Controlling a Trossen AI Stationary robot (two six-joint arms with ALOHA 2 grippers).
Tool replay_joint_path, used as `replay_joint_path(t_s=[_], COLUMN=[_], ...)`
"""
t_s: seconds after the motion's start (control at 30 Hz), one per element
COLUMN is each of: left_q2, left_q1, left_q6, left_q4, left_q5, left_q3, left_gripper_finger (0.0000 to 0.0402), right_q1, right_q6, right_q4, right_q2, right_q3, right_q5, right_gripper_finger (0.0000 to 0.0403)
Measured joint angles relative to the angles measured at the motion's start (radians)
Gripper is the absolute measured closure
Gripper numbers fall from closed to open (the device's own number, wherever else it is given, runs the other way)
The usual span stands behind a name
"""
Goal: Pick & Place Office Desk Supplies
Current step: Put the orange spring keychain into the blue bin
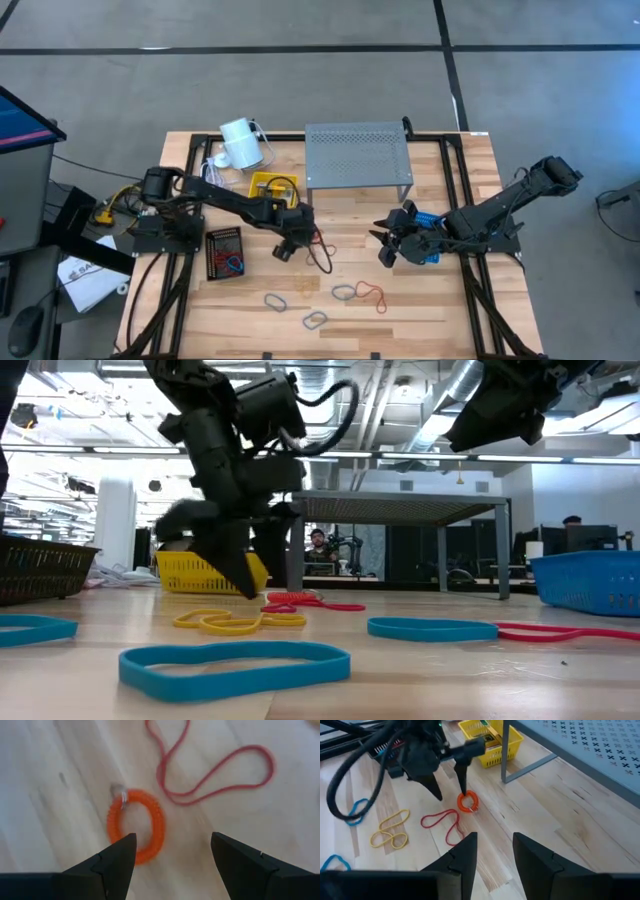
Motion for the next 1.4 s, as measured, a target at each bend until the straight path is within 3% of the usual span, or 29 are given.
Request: replay_joint_path(t_s=[0.37,0.8,1.4], left_q2=[0.021,0.022,0.018], left_q1=[0.023,0.045,0.038], left_q6=[-0.004,-0.004,-0.001], left_q4=[0.035,0.031,-0.018], left_q5=[0.002,0.044,0.039], left_q3=[0.001,0.001,0.004], left_gripper_finger=[0.0161,0.0324,0.0399], right_q1=[0.000,0.026,0.039], right_q6=[0.000,0.001,0.001], right_q4=[0.008,0.020,0.023], right_q2=[0.000,0.000,0.000], right_q3=[0.000,0.000,0.000], right_q5=[-0.001,-0.003,-0.003], right_gripper_finger=[0.0280,0.0280,0.0280])
